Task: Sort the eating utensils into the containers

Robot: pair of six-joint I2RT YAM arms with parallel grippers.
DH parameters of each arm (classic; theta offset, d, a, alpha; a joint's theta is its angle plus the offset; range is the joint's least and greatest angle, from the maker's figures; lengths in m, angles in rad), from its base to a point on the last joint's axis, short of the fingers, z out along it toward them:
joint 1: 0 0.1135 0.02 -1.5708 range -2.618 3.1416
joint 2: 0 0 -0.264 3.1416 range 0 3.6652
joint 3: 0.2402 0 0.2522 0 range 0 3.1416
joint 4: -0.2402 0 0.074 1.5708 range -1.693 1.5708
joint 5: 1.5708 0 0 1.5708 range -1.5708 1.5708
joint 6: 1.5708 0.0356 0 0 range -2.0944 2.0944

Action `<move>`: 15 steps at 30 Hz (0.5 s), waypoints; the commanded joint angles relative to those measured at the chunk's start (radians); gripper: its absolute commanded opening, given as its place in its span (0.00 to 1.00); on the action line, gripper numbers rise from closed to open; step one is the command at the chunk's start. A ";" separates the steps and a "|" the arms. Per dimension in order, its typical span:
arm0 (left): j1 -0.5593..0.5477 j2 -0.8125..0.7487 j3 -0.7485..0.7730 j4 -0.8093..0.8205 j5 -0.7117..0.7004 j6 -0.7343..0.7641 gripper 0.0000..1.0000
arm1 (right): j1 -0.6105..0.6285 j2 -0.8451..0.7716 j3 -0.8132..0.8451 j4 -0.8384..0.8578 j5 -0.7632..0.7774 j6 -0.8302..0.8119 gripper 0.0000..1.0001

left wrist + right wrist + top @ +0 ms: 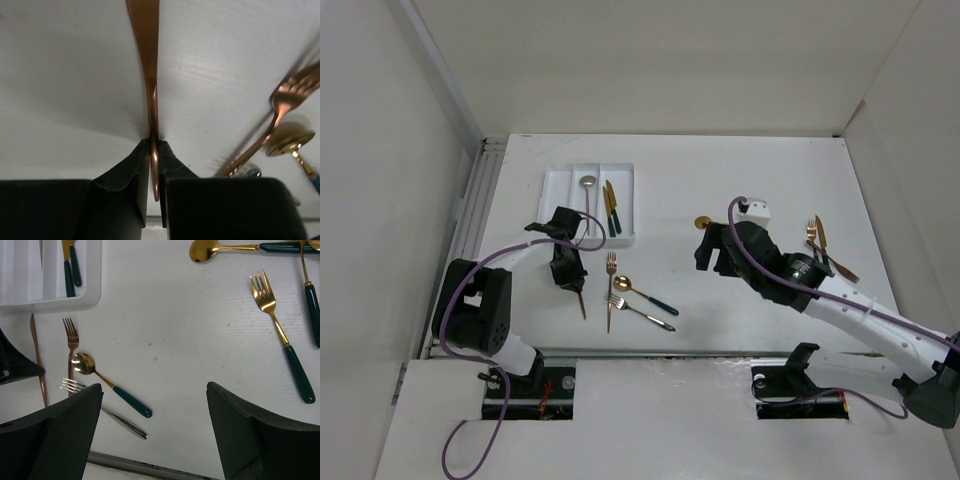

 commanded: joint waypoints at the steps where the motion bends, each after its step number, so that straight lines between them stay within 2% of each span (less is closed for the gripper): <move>1: -0.032 -0.067 0.045 -0.163 0.066 0.016 0.00 | 0.009 -0.031 -0.006 -0.005 0.026 0.018 0.90; 8: -0.111 -0.171 0.131 -0.246 0.106 0.038 0.00 | 0.009 -0.051 0.003 -0.005 0.007 0.018 0.90; 15: -0.165 -0.193 0.284 -0.226 0.106 0.095 0.00 | 0.009 -0.038 0.024 0.027 0.006 -0.002 0.90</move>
